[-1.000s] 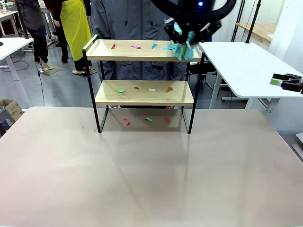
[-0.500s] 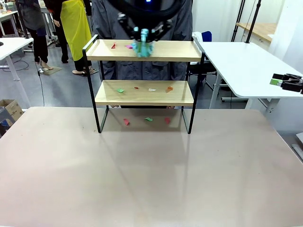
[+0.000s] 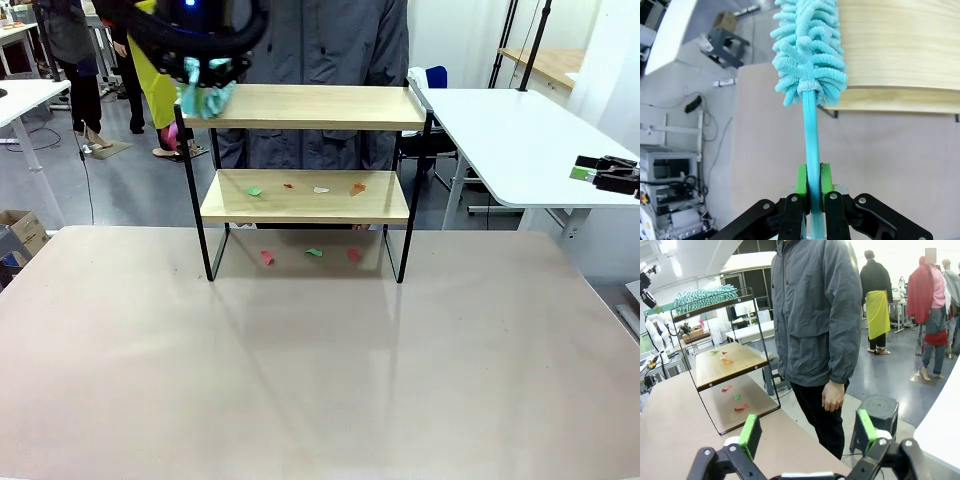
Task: Clean the shelf.
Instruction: Clean the specific section of the Shelf indicated by the human with the Duster.
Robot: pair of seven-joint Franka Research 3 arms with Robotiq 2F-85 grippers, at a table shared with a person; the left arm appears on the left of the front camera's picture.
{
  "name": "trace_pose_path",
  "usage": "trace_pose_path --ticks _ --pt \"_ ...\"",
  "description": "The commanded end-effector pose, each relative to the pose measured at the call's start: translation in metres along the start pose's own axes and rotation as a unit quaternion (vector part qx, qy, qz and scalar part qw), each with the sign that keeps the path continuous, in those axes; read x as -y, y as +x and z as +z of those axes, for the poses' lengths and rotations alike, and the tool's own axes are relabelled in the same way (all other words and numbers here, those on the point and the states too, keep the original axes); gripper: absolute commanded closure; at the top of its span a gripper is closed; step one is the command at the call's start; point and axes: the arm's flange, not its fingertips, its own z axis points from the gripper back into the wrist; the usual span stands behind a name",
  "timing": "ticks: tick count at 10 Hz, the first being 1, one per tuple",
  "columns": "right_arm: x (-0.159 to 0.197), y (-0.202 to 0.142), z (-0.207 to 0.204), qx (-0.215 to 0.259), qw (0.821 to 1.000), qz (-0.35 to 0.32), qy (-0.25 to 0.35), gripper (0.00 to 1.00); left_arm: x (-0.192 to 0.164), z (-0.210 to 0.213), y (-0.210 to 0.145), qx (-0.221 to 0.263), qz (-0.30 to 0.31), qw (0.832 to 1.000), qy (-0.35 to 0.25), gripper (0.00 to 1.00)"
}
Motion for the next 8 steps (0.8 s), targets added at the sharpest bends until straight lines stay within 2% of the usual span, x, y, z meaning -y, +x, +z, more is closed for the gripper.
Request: trace_pose_path --ticks 1,2,4,5,8 --pt "0.0 0.003 -0.001 0.003 1.0 0.003 -0.001 0.0 -0.021 0.003 -0.013 0.035 -0.009 0.999 0.017 0.87" --pt "0.0 0.003 -0.001 0.003 1.0 0.003 -0.001 0.0 -0.027 0.013 -0.012 0.047 -0.008 0.999 0.017 0.87" --pt "0.0 0.003 -0.001 0.003 1.0 0.003 -0.001 0.0 -0.025 0.039 -0.015 0.064 -0.014 0.998 -0.027 0.87" --pt "0.0 0.003 -0.001 0.003 1.0 0.003 -0.001 0.0 -0.02 0.021 -0.009 0.034 -0.003 0.999 0.01 0.87" --pt "0.0 0.003 -0.001 0.003 1.0 0.003 -0.001 0.0 -0.02 0.021 -0.009 0.034 -0.003 0.999 0.01 0.87"
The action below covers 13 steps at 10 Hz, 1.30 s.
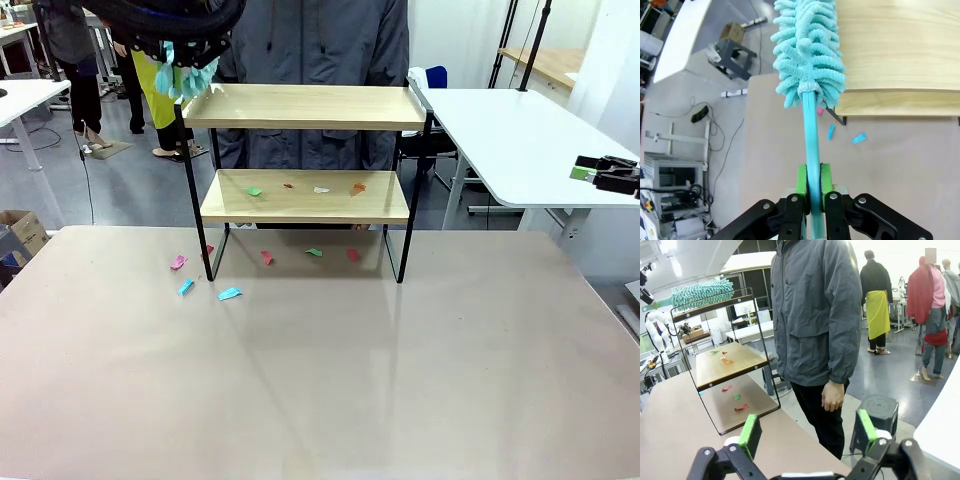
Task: Clean the shelf.
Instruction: Clean the specific section of the Shelf indicated by the human with the Duster.
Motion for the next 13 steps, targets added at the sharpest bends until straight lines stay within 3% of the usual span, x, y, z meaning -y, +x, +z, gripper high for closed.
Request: trace_pose_path --ticks 1,2,3,5,8,10,13 --pt "0.0 0.003 -0.001 0.003 1.0 0.003 -0.001 0.0 -0.001 0.005 -0.001 0.004 0.001 1.0 -0.001 0.87" --pt "0.0 0.003 -0.001 0.003 1.0 0.003 -0.001 0.0 -0.005 0.019 -0.006 0.051 -0.024 0.993 -0.1 0.87" --pt "0.0 0.003 -0.001 0.003 1.0 0.003 -0.001 0.0 -0.032 0.02 -0.004 0.06 -0.048 0.978 -0.192 0.87" --pt "0.0 0.003 -0.001 0.003 1.0 0.003 -0.001 0.0 -0.077 0.016 -0.015 0.075 -0.059 0.96 -0.263 0.87" --pt "0.0 0.003 -0.001 0.003 1.0 0.003 -0.001 0.0 -0.123 0.024 -0.035 0.095 -0.195 0.892 -0.395 0.87" --pt "0.0 0.003 -0.001 0.003 1.0 0.003 -0.001 0.0 -0.138 0.031 -0.047 0.091 -0.264 0.855 -0.436 0.87" --pt "0.0 0.003 -0.001 0.003 1.0 0.003 -0.001 0.0 -0.142 0.011 -0.073 0.077 -0.4 0.823 -0.396 0.87"
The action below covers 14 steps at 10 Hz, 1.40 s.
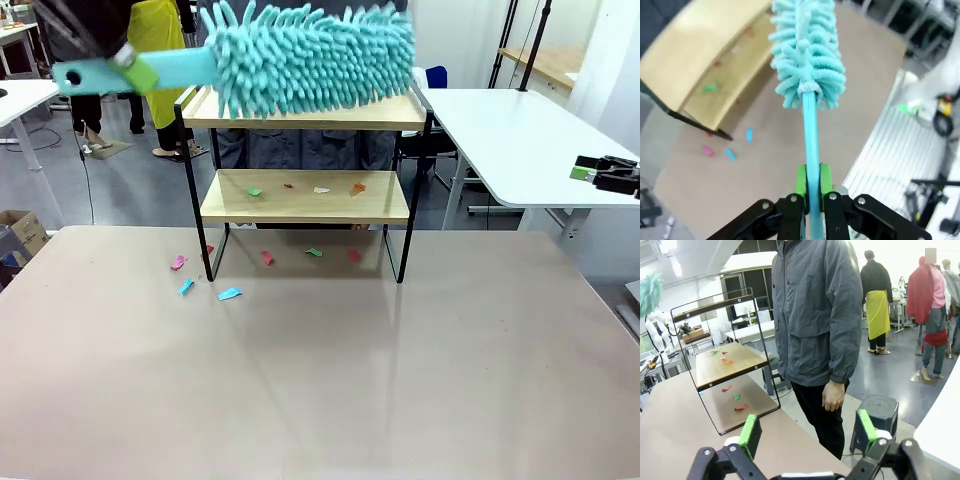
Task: Clean the shelf.
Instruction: Clean the specific section of the Shelf indicated by the human with the Duster.
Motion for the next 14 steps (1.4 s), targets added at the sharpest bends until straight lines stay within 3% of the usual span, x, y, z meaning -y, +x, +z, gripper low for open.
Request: trace_pose_path --ticks 1,4,6,8,9,11,12,13,14 --pt "0.0 0.003 -0.001 0.003 1.0 0.003 -0.001 0.0 -0.011 -0.008 -0.023 -0.033 -0.097 0.995 0.021 0.87" --pt "0.0 0.003 -0.001 0.003 1.0 0.003 -0.001 0.0 -0.02 -0.045 -0.054 -0.124 -0.208 0.968 0.062 0.87" --pt "0.0 0.003 -0.001 0.003 1.0 0.003 -0.001 0.0 -0.036 -0.071 -0.07 -0.197 -0.211 0.956 0.06 0.87" --pt "0.0 0.003 -0.001 0.003 1.0 0.003 -0.001 0.0 -0.046 -0.082 -0.081 -0.214 -0.227 0.949 0.033 0.87" --pt "0.0 0.003 -0.001 0.003 1.0 0.003 -0.001 0.0 -0.05 -0.088 -0.084 -0.248 -0.237 0.939 0.032 0.87" --pt "0.0 0.003 -0.001 0.003 1.0 0.003 -0.001 0.0 -0.05 -0.092 -0.083 -0.247 -0.246 0.937 0.025 0.87" --pt "0.0 0.003 -0.001 0.003 1.0 0.003 -0.001 0.0 -0.05 -0.098 -0.082 -0.274 -0.263 0.924 0.043 0.87" --pt "0.0 0.003 -0.001 0.003 1.0 0.003 -0.001 0.0 -0.05 -0.098 -0.085 -0.246 -0.227 0.942 0.027 0.87" --pt "0.0 0.003 -0.001 0.003 1.0 0.003 -0.001 0.0 -0.05 -0.098 -0.085 -0.246 -0.227 0.942 0.027 0.87"
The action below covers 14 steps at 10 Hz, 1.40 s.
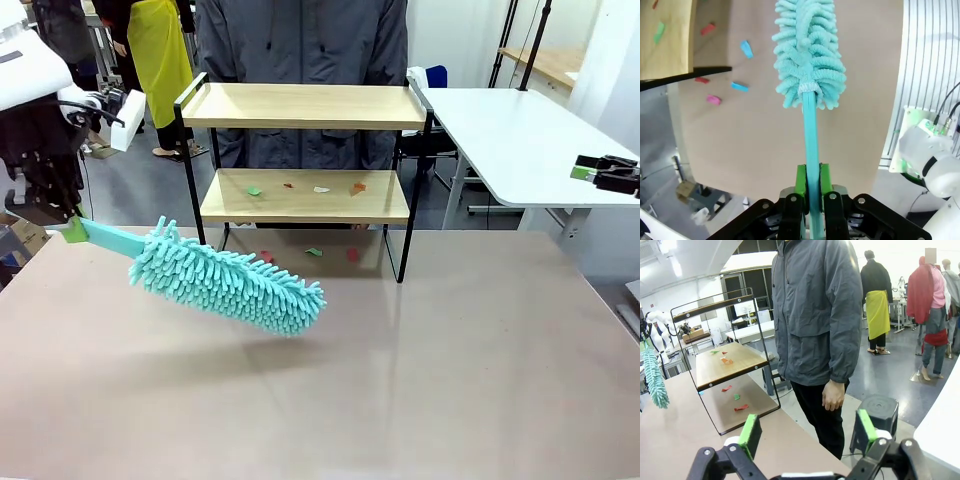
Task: Clean the shelf.
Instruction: Clean the specific section of the Shelf indicated by the human with the Duster.
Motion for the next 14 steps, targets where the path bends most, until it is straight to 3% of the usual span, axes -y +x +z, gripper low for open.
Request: trace_pose_path --ticks 1,14 --pt "-0.0002 0.0034 -0.0013 0.003 1.0 0.003 -0.001 0.0 0.0005 0.0022 -0.0024 0.011 0.009 1.0 -0.002 0.87" --pt "-0.0002 0.0034 -0.0013 0.003 1.0 0.003 -0.001 0.0 0.0005 0.0022 -0.0024 0.011 0.009 1.0 -0.002 0.87"
